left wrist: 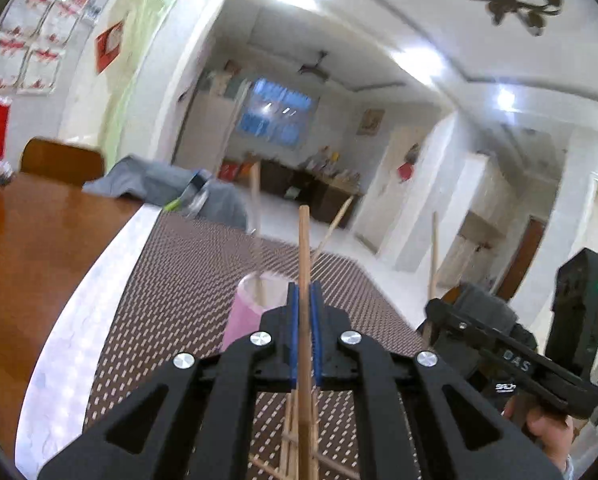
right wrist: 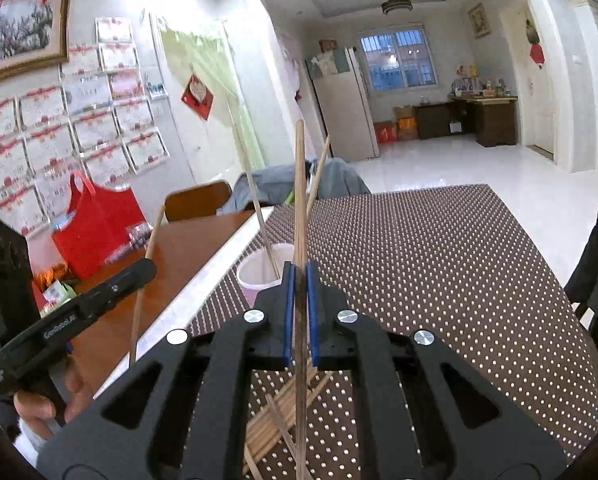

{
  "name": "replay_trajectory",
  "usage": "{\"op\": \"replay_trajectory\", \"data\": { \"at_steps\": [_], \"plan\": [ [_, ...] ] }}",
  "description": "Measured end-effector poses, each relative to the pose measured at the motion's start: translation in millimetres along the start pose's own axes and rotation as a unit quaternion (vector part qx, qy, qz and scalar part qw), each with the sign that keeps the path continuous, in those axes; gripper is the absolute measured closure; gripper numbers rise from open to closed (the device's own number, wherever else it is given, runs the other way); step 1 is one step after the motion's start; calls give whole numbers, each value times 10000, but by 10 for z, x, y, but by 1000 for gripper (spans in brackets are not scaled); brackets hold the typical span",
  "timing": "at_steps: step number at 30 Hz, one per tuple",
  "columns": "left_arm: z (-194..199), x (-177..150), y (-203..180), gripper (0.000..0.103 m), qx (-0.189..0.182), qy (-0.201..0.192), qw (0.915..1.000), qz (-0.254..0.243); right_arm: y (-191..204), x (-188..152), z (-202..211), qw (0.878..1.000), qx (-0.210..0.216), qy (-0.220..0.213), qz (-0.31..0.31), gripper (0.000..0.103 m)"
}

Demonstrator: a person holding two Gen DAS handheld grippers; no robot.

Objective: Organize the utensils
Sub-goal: 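Lift both held chopsticks and lower them into the pink cup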

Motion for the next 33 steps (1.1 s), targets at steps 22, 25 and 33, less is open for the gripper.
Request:
{"op": "replay_trajectory", "data": {
  "at_steps": [22,25,33],
  "plan": [
    [-327,575,-176,97,-4,-1989,9791,-421,453,598,-458,9941,305,-923,489,97],
    [-459,625,-168,97,86,-2068,9770,-513,450,643,-560,9933,306,-996,502,97],
    [-689,738,-161,97,303,-2426,9673,-675,413,794,-830,9900,319,-1297,463,96]
  ]
}}
Point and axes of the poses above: each gripper's, at about its wrist camera, not at the fingertips, and z roughly against the way its jaws point, y to its left, x to its top, the point moved 1 cm from there along -z, roughly the way its jaws point
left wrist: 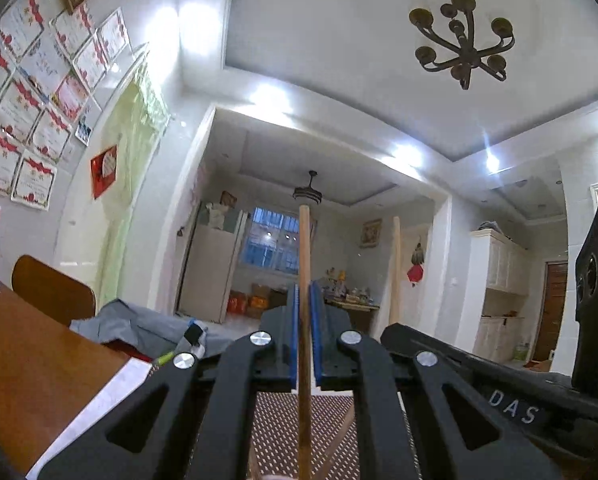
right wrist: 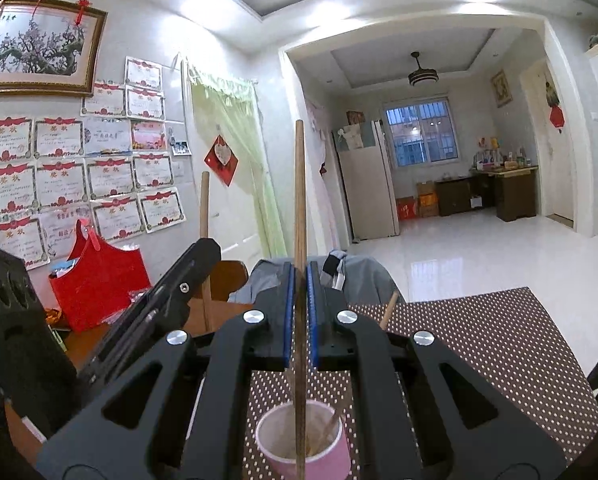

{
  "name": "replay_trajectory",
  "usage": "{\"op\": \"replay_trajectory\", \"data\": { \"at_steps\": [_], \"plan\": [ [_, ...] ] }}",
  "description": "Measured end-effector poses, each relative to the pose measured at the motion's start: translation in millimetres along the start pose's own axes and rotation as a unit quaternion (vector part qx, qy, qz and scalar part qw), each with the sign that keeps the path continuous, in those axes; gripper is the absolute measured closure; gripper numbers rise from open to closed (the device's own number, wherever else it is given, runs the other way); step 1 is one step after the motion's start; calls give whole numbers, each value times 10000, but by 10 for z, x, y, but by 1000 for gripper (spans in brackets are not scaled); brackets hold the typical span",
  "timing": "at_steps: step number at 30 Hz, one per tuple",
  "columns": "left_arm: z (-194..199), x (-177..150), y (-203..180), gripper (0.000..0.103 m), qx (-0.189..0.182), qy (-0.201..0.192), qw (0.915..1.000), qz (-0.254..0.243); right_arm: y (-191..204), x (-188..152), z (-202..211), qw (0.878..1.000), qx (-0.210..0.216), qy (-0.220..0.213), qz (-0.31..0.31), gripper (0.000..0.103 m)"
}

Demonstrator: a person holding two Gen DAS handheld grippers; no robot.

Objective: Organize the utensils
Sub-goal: 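Lift both held chopsticks and lower them into the pink cup, then open the left tool while the right tool opens, dropping chopsticks into the cup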

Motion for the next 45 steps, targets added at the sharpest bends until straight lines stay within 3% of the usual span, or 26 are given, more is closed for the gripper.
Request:
{"op": "replay_trajectory", "data": {
  "at_steps": [13,25,27,28,29,32,36,41,45],
  "plan": [
    [-401,-272,178,97,336,124,9993,103,-342,-143,-321,9996,11,92,-256,96],
    [-325,-499,237,96,416,863,9953,-142,-325,-493,-314,9976,163,660,-108,96],
    [-310,-514,264,92,414,1038,9936,-131,-308,-523,-271,9974,149,710,-42,96],
    [-308,-520,270,78,401,1126,9928,-106,-299,-536,-245,9970,132,761,1,96],
    [-309,-516,284,72,396,1278,9910,-69,-300,-536,-231,9967,118,803,11,96],
    [-233,-496,361,70,512,1396,9886,213,-348,-570,-177,9962,49,845,-207,96],
    [-185,-499,511,64,641,1231,9859,936,-487,-679,-126,9925,-25,845,-882,96],
    [-201,-543,539,64,568,1170,9884,787,-617,-767,-177,9889,-63,977,-1121,96],
    [-216,-521,549,64,618,1104,9890,764,-528,-715,-165,9926,-79,899,-807,96]
  ]
}}
Point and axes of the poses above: each gripper's, at about its wrist camera, not at the fingertips, and z roughly against the way its jaws point, y to its left, x to its top, the point moved 1 cm from there along -z, roughly the way its jaws point
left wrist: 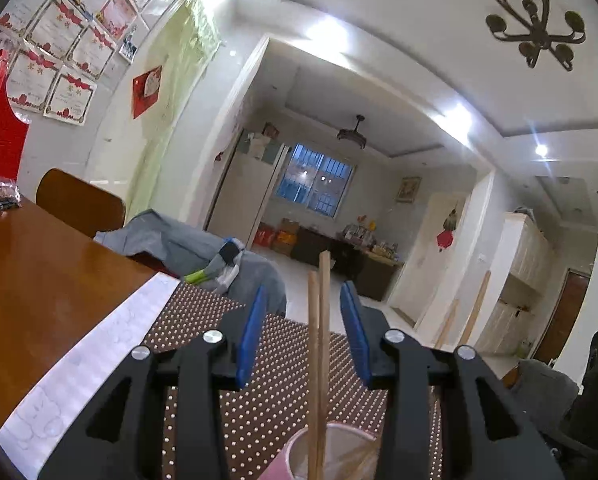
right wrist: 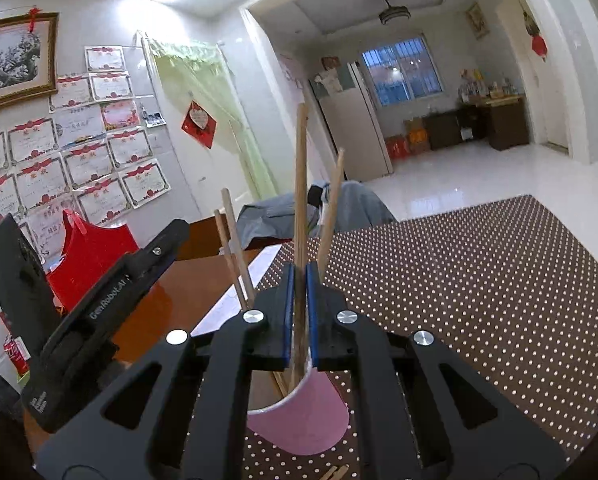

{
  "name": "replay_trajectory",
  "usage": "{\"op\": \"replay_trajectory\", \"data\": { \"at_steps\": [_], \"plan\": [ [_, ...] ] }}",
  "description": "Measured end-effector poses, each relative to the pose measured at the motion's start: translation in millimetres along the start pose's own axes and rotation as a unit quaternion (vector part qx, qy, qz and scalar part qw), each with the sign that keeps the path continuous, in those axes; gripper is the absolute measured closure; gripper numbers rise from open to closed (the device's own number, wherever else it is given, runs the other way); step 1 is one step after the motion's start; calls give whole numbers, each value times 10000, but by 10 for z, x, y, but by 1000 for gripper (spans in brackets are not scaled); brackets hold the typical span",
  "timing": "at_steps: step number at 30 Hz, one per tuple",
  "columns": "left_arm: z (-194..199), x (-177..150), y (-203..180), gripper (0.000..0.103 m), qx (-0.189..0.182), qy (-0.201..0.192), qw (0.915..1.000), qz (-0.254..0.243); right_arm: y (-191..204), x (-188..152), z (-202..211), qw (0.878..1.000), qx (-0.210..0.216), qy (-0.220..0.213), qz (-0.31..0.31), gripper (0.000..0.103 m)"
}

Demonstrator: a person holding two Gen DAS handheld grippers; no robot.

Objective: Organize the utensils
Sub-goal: 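Open the left tool while the right tool opens, dropping chopsticks into the cup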

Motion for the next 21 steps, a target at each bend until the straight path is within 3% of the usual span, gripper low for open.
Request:
{"op": "replay_trajectory", "data": {
  "at_steps": [4,7,10,17,21],
  "plan": [
    [26,12,-69,64,35,23,9999,-152,90,-4,-7,9999,-7,34,163,96],
    [127,7,-125,49,42,42,9996,-288,157,-18,44,9997,-6,7,240,96],
    [223,35,-168,48,71,-3,9993,-373,155,-18,128,9997,-20,-22,241,96],
    [360,24,-249,42,172,322,9977,-566,166,13,224,9995,-198,-3,233,95],
    [455,11,-257,40,254,553,9959,-666,238,28,283,9991,-275,23,336,80]
  ]
}}
Point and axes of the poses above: each gripper's, at about its wrist camera, not at the fingertips, and z roughly against the way its jaws point, y to its left, x to its top, the point moved 1 cm from there along -z, roughly the way its jaws point
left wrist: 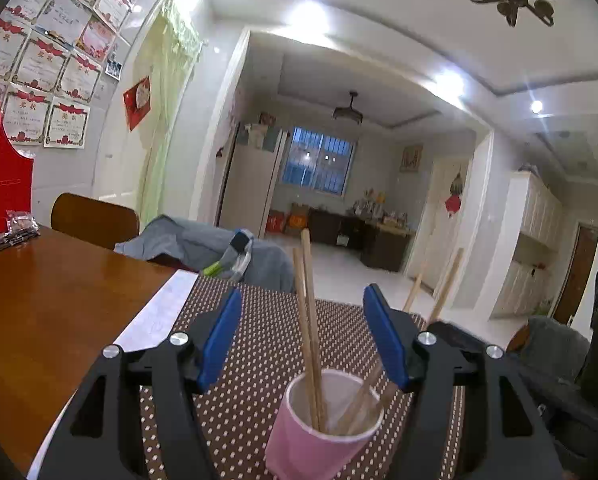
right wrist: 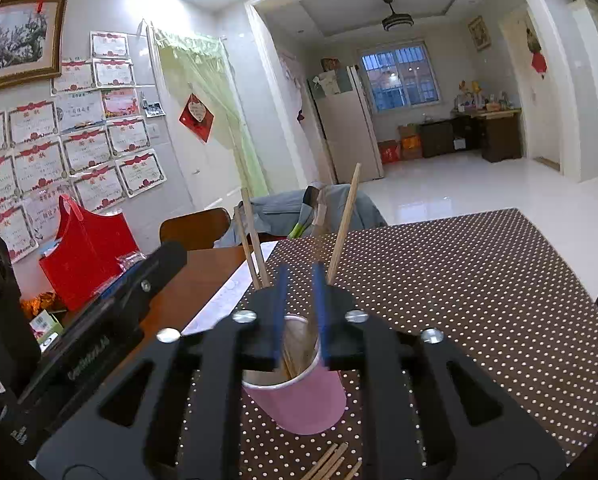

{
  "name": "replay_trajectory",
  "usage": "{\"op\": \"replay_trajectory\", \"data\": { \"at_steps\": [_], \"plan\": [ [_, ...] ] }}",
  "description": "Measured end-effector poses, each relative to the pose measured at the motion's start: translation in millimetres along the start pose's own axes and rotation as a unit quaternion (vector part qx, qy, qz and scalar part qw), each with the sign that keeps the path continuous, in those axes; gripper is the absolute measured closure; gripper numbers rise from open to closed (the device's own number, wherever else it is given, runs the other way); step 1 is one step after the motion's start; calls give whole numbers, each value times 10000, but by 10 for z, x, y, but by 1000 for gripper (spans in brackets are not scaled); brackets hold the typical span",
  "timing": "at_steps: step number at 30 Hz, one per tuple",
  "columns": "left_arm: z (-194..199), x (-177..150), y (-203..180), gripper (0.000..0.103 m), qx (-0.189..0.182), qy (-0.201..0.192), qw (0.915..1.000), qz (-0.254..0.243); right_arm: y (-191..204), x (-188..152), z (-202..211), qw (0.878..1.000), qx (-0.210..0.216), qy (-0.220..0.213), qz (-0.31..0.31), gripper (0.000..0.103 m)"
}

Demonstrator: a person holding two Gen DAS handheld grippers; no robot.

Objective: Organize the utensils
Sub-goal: 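Open the left tool while the right tool opens, dropping chopsticks into the cup, then move both open tools back toward the chopstick pile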

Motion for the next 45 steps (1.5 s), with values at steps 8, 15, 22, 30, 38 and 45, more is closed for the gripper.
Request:
{"op": "replay_trajectory", "data": {
  "at_steps": [8,15,22,30,38,45],
  "plan": [
    [212,-72,70,40,190,515,9984,-122,-9,-26,212,9999,-81,131,-13,79],
    [326,-338,127,40,206,1523,9880,-160,-100,-327,389,9958,-143,866,272,79],
    [420,-771,88,40,183,2646,9641,-162,-143,-710,461,9834,-62,1745,498,79],
    [521,-1151,18,40,272,3430,9389,-45,-101,-1057,544,9642,240,2537,729,78],
    [386,-1410,62,40,598,3910,9183,159,-37,-1280,538,9481,395,3004,965,72],
    [308,-1460,18,54,869,3877,9176,-120,27,-1414,474,9393,316,3184,1234,61]
  ]
}}
Point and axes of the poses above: each gripper's, at about its wrist camera, not at the fingertips, and z roughly against the way its jaws point, y to its left, x to its top, the point moved 1 cm from there along -z, roughly the way its jaws point
